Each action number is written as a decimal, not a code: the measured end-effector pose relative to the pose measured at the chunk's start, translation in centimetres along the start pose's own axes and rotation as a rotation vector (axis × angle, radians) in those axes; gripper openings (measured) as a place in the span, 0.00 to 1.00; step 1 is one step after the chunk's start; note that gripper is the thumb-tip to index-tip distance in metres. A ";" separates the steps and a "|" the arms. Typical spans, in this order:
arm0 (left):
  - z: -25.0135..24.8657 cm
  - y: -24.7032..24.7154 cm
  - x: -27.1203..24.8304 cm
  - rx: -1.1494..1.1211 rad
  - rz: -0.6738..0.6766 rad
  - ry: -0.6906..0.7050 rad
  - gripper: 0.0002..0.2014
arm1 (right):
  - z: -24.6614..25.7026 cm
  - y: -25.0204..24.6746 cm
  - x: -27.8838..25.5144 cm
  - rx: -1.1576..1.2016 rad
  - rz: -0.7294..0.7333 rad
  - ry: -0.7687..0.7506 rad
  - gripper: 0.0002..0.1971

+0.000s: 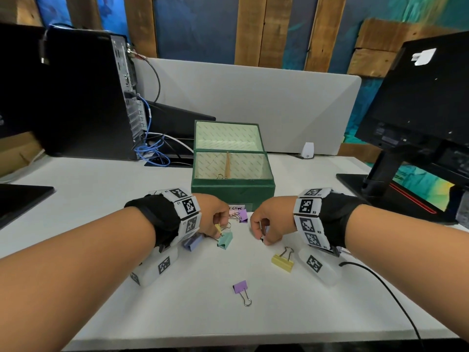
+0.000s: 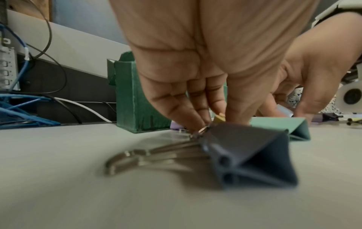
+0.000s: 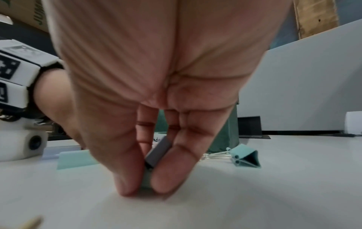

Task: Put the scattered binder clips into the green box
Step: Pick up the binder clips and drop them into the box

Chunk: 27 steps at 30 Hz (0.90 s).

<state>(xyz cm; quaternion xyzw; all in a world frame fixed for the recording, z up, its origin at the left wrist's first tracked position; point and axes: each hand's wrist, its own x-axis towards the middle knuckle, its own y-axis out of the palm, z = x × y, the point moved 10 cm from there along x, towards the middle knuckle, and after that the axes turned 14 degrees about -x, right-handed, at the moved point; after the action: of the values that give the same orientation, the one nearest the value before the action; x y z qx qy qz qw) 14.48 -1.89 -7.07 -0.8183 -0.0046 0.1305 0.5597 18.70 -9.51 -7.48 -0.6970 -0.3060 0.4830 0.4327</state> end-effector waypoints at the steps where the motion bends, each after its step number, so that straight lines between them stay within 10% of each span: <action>1: 0.1 -0.1 0.0 -0.008 -0.003 0.004 0.10 | -0.3 0.0 0.1 0.018 -0.004 0.002 0.07; 13: -0.4 -0.1 -0.3 0.018 0.012 0.063 0.17 | -6.5 -12.9 -1.8 0.285 -0.570 0.222 0.04; 21: -0.3 -1.4 -0.9 -0.050 -0.108 0.073 0.15 | -7.0 -11.6 0.0 0.271 -0.551 0.265 0.14; 27: 0.2 -4.8 -1.2 -0.295 -0.213 0.052 0.13 | -2.2 -8.8 -3.7 0.263 -0.441 -0.004 0.06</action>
<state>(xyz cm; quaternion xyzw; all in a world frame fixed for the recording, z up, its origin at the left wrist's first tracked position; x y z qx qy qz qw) 13.92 -0.06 -2.49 -0.8896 -0.0958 0.0472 0.4442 19.38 -9.42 2.22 -0.5503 -0.3860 0.4139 0.6139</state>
